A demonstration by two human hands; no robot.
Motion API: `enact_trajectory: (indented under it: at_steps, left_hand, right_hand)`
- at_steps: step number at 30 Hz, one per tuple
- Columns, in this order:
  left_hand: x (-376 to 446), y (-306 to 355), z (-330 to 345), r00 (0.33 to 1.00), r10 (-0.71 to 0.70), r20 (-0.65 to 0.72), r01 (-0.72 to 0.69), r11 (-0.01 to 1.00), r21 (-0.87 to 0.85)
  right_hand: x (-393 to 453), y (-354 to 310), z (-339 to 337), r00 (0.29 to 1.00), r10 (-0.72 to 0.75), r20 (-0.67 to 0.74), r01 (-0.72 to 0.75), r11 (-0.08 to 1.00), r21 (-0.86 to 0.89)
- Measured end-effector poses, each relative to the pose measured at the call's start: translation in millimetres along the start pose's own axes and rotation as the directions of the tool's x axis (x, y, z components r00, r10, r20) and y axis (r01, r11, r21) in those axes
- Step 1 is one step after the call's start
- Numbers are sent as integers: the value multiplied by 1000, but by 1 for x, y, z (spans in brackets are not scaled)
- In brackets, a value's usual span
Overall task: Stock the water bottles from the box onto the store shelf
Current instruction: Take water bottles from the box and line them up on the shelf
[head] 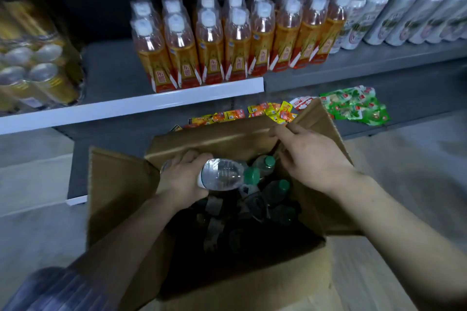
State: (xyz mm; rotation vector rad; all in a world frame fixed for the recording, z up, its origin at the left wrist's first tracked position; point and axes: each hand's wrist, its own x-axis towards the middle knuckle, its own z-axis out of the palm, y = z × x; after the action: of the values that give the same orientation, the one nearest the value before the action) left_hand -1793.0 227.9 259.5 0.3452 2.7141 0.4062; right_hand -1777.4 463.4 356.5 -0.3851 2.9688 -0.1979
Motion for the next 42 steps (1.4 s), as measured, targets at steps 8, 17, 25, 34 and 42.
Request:
enact_trajectory:
  at_steps: [8, 17, 25, 34, 42]
  left_hand:
    - [-37, 7, -53, 957, -205, -205, 96, 891, -443]
    - [-76, 5, -86, 905, -364, -220, 124, 721, -682]
    - [-104, -10, -122, 876, -415, -248, 40, 574, -818]
    - [-145, -58, -162, 847, -456, -272, -57, 432, -900]
    - [-190, -127, -204, 846, -418, -329, -118, 455, -882]
  right_hand:
    - [10, -15, -46, 995, -94, -40, 90, 992, -88]
    - [17, -39, -72, 976, -205, -70, 200, 977, -70]
    - [29, -85, -85, 958, -263, -111, 271, 960, 62]
    - [34, -165, -93, 951, -277, -139, 285, 958, 38]
    - [43, -255, -95, 957, -230, -175, 241, 970, 42]
